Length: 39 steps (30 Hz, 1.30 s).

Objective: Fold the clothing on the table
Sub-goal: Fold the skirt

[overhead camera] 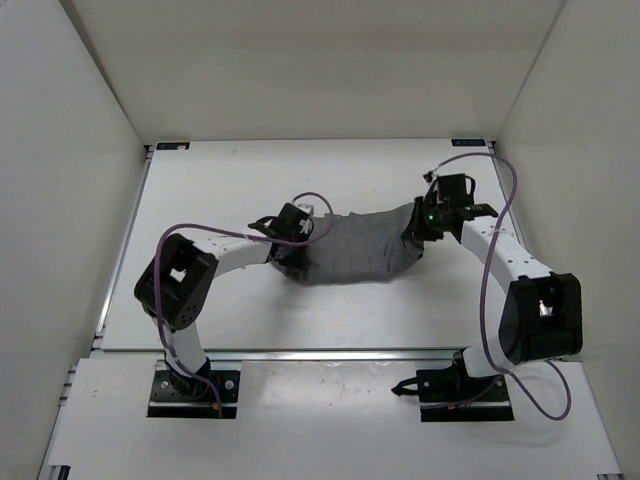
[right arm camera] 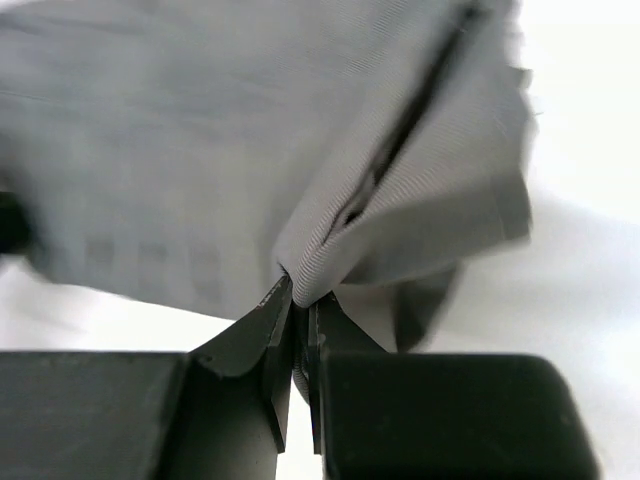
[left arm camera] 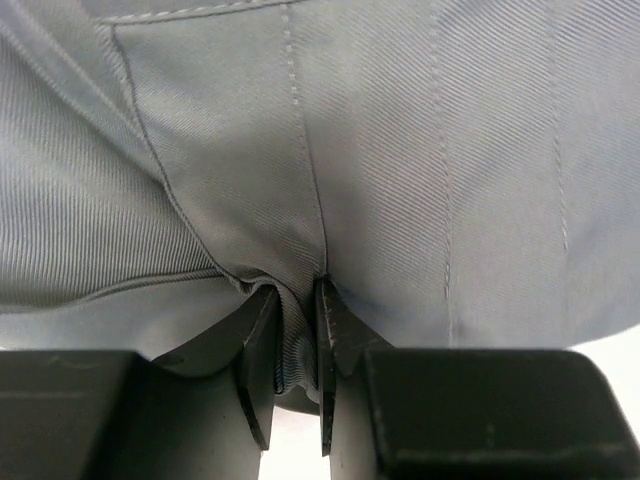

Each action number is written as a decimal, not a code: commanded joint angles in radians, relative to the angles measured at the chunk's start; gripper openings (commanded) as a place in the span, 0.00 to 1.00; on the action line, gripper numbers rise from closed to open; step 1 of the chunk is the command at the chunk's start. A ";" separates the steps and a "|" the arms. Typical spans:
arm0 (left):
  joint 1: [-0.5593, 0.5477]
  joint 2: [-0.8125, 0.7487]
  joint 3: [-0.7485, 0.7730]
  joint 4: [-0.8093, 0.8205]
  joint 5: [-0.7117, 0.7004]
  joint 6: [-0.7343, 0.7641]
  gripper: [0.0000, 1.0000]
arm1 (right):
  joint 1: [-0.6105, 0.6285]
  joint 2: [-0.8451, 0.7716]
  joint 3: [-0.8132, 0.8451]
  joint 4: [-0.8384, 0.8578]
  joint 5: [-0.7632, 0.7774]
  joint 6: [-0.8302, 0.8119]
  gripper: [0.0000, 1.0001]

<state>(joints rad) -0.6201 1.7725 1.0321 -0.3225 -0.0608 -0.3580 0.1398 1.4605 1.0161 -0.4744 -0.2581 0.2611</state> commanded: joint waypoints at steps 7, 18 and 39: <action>-0.018 0.097 0.077 0.030 0.205 -0.073 0.28 | 0.216 0.075 0.298 -0.020 -0.052 0.006 0.00; 0.094 0.027 -0.096 0.161 0.370 -0.176 0.27 | 0.421 0.273 0.406 0.080 -0.182 0.102 0.00; 0.229 -0.037 -0.191 0.218 0.578 -0.219 0.46 | 0.489 0.324 0.421 0.097 -0.290 0.171 0.72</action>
<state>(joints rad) -0.4324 1.7847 0.8646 -0.0116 0.4915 -0.6159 0.6464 1.8740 1.4155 -0.3939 -0.5137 0.4442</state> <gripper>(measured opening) 0.437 0.696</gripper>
